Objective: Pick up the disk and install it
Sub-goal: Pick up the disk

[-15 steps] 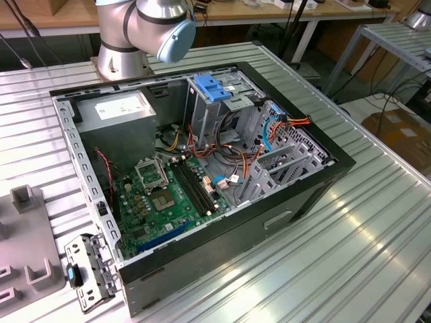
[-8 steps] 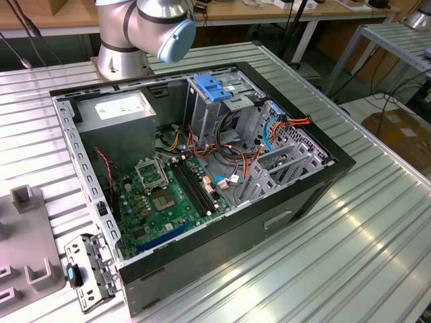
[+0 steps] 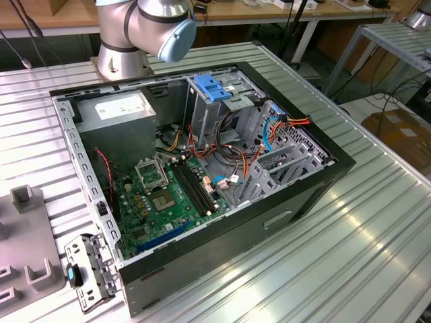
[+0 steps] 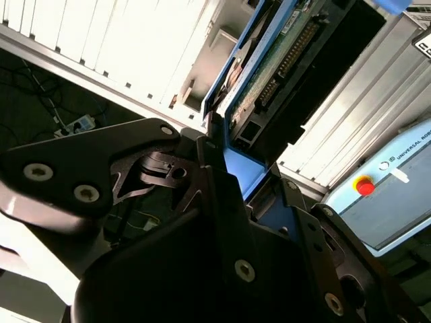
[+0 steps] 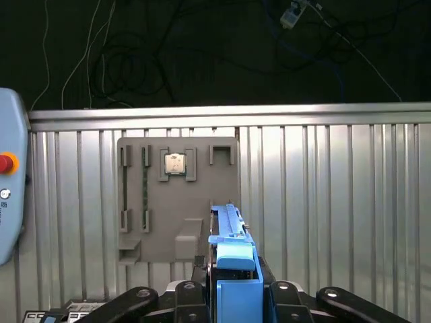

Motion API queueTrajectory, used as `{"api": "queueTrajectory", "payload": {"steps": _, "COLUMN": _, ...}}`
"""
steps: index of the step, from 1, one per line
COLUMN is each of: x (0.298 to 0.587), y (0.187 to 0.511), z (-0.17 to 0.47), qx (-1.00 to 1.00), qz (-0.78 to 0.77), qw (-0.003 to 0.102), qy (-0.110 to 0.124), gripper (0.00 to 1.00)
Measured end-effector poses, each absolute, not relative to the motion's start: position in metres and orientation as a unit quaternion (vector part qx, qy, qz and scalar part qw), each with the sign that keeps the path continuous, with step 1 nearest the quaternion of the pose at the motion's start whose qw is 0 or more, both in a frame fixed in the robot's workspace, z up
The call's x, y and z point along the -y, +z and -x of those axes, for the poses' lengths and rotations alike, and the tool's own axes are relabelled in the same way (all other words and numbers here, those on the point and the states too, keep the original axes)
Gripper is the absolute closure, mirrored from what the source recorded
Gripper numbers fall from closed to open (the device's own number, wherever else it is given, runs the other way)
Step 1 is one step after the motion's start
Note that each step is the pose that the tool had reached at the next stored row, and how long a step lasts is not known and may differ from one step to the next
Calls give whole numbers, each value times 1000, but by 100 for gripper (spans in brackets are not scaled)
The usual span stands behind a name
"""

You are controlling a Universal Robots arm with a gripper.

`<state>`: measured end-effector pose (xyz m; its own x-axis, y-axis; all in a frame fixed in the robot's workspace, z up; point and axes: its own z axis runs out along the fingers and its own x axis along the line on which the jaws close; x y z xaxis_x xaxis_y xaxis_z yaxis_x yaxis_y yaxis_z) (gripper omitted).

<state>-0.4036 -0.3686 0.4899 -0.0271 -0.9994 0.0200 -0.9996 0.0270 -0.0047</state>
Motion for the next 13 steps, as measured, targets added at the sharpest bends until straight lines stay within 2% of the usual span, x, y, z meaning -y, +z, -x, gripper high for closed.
{"api": "queueTrajectory", "payload": {"steps": 13, "x": 380, "y": 490, "z": 392, "qx": 717, "qz": -697, "qw": 5, "qy": 9, "gripper": 63}}
